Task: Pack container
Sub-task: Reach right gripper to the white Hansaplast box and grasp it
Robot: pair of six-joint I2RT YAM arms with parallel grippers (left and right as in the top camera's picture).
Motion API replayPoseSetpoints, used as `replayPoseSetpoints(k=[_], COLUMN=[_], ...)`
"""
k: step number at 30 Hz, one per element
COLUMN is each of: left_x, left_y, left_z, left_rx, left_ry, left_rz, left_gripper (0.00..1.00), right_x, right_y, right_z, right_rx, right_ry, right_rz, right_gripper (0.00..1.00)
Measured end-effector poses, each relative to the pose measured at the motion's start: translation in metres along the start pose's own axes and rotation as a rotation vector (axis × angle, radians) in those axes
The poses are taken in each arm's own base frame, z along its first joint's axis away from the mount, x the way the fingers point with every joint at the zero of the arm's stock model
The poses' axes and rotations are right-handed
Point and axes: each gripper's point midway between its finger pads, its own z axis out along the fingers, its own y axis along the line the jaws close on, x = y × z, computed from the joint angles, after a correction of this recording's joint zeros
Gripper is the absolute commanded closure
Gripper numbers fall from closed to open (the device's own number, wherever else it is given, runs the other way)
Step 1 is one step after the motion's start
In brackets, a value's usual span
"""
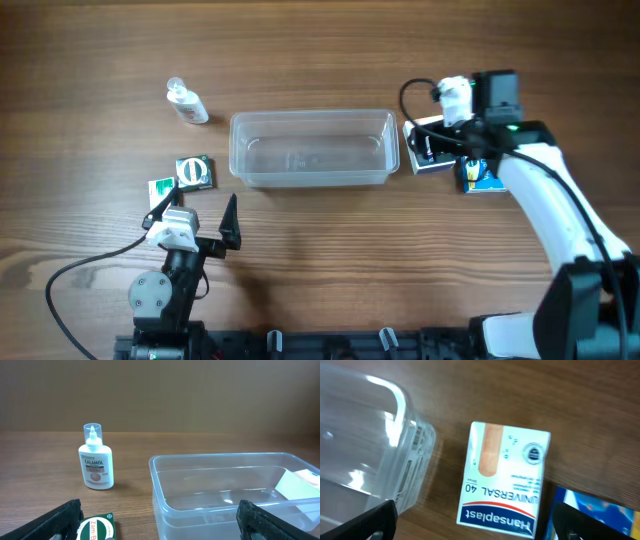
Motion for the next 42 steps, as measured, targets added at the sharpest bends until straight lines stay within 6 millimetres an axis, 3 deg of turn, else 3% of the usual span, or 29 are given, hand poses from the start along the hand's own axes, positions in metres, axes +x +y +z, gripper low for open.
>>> replayPoseSetpoints(k=[9,19,30,36,39,42], left_x=[0.0,0.0,0.0,0.0,0.0,0.0], left_y=[0.0,0.0,0.0,0.0,0.0,0.0], left_z=[0.0,0.0,0.0,0.0,0.0,0.0], left_rx=[0.0,0.0,0.0,0.0,0.0,0.0], left_ry=[0.0,0.0,0.0,0.0,0.0,0.0], left_rz=[0.0,0.0,0.0,0.0,0.0,0.0], left_gripper=[0.0,0.0,0.0,0.0,0.0,0.0], right_x=[0.0,0.015,0.017,0.022,0.008,-0.027], right_y=[-0.024,-0.028,-0.028,-0.027,-0.026,-0.026], right_z=[0.045,0.079,0.079,0.076,0.058,0.014], right_rx=[0.15,0.151,0.151,0.147,0.148,0.16], right_ry=[0.031,0.087,0.091,0.125,0.117,0.029], right_rz=[-0.008,0.04,0.055,0.057,0.064,0.087], right_gripper=[0.0,0.0,0.23,0.24,0.24,0.25])
